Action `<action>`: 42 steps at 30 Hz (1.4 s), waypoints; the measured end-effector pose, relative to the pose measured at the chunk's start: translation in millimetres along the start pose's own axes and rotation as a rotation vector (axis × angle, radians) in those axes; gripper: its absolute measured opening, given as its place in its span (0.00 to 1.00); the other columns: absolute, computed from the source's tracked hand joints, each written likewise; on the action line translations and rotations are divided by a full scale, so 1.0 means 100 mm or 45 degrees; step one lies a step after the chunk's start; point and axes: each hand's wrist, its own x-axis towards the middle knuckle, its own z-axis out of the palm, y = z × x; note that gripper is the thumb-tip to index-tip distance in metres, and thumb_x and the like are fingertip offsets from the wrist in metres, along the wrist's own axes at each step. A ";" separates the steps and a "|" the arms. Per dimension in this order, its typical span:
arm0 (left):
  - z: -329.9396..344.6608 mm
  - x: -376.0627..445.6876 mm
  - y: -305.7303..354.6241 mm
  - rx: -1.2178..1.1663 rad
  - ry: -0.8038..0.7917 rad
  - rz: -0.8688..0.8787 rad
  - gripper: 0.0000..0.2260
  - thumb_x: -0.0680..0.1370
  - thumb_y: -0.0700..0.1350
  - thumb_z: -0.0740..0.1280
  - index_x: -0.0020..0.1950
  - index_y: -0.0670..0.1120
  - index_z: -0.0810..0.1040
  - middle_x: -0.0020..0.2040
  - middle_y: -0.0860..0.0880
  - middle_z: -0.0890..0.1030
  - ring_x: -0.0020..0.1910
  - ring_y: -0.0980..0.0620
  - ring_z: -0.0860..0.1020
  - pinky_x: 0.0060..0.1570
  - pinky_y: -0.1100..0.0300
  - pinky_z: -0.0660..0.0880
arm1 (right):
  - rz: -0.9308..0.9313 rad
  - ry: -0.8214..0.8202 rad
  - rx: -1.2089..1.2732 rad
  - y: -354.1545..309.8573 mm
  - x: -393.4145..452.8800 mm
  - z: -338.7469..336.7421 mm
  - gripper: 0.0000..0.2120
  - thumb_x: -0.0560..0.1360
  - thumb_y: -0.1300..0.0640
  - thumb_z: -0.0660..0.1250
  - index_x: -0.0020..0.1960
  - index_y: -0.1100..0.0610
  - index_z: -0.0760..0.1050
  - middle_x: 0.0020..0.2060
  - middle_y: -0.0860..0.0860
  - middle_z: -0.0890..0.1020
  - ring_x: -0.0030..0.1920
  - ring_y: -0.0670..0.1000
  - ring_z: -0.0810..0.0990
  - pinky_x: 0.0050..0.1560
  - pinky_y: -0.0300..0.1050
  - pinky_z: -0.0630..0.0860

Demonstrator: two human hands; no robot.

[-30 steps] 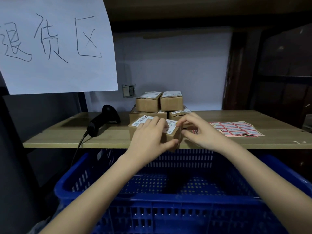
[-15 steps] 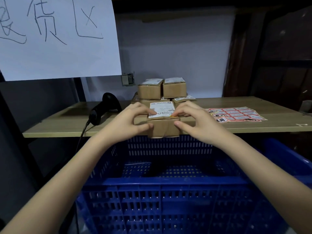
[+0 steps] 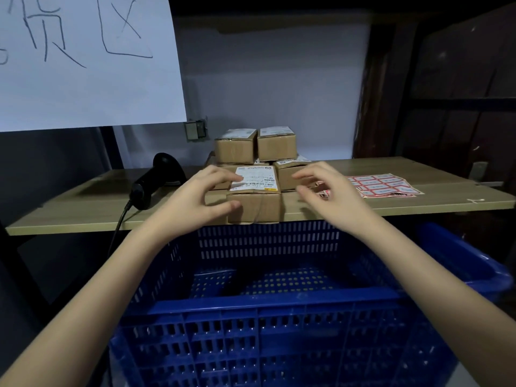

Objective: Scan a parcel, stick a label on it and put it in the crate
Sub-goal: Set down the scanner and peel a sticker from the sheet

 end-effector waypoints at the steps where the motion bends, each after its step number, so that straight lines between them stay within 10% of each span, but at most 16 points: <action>1: -0.01 -0.01 0.01 0.009 0.018 0.015 0.17 0.73 0.46 0.70 0.62 0.50 0.76 0.60 0.53 0.75 0.59 0.65 0.72 0.59 0.78 0.62 | 0.079 0.092 -0.047 0.09 0.00 -0.08 0.07 0.73 0.63 0.66 0.51 0.56 0.78 0.47 0.49 0.77 0.47 0.50 0.77 0.51 0.43 0.74; 8: -0.13 -0.13 0.20 0.042 0.211 0.140 0.17 0.71 0.56 0.63 0.56 0.51 0.78 0.57 0.54 0.76 0.60 0.57 0.73 0.63 0.61 0.68 | 0.840 0.076 -0.744 0.76 -0.01 -0.73 0.17 0.71 0.47 0.67 0.54 0.57 0.80 0.58 0.60 0.79 0.59 0.62 0.75 0.56 0.50 0.72; 15: 0.02 -0.10 0.38 -0.048 0.226 0.158 0.12 0.71 0.53 0.65 0.50 0.51 0.80 0.52 0.53 0.76 0.56 0.67 0.72 0.58 0.75 0.65 | 0.787 0.117 -0.803 0.81 0.02 -0.61 0.18 0.70 0.42 0.67 0.49 0.55 0.83 0.55 0.59 0.81 0.61 0.60 0.72 0.59 0.50 0.70; 22: 0.14 -0.16 0.40 -0.161 0.198 0.103 0.12 0.70 0.53 0.63 0.47 0.50 0.81 0.52 0.54 0.77 0.55 0.58 0.75 0.59 0.70 0.67 | 0.733 0.121 -0.880 0.87 0.02 -0.54 0.18 0.69 0.42 0.68 0.47 0.55 0.83 0.52 0.59 0.82 0.60 0.62 0.73 0.57 0.51 0.71; 29: 0.22 -0.24 0.49 -0.206 0.208 0.075 0.10 0.71 0.52 0.64 0.47 0.49 0.81 0.49 0.53 0.79 0.52 0.53 0.76 0.55 0.60 0.72 | 0.754 0.428 -0.184 0.71 0.00 -0.57 0.06 0.68 0.57 0.73 0.43 0.60 0.84 0.41 0.56 0.85 0.43 0.49 0.81 0.45 0.42 0.75; 33: 0.31 -0.30 0.68 -0.385 0.346 -0.073 0.03 0.74 0.48 0.67 0.44 0.49 0.80 0.41 0.53 0.81 0.39 0.57 0.76 0.40 0.69 0.71 | 0.684 0.535 0.515 0.06 -0.21 -0.53 0.01 0.68 0.59 0.74 0.39 0.56 0.83 0.29 0.45 0.83 0.27 0.35 0.78 0.31 0.24 0.72; 42: 0.49 -0.39 0.91 -0.807 0.365 -0.289 0.11 0.68 0.58 0.64 0.38 0.52 0.79 0.34 0.51 0.79 0.34 0.57 0.72 0.38 0.61 0.71 | 0.618 0.460 1.036 -0.68 -0.55 0.12 0.04 0.67 0.62 0.73 0.36 0.55 0.83 0.29 0.44 0.85 0.34 0.37 0.82 0.36 0.27 0.75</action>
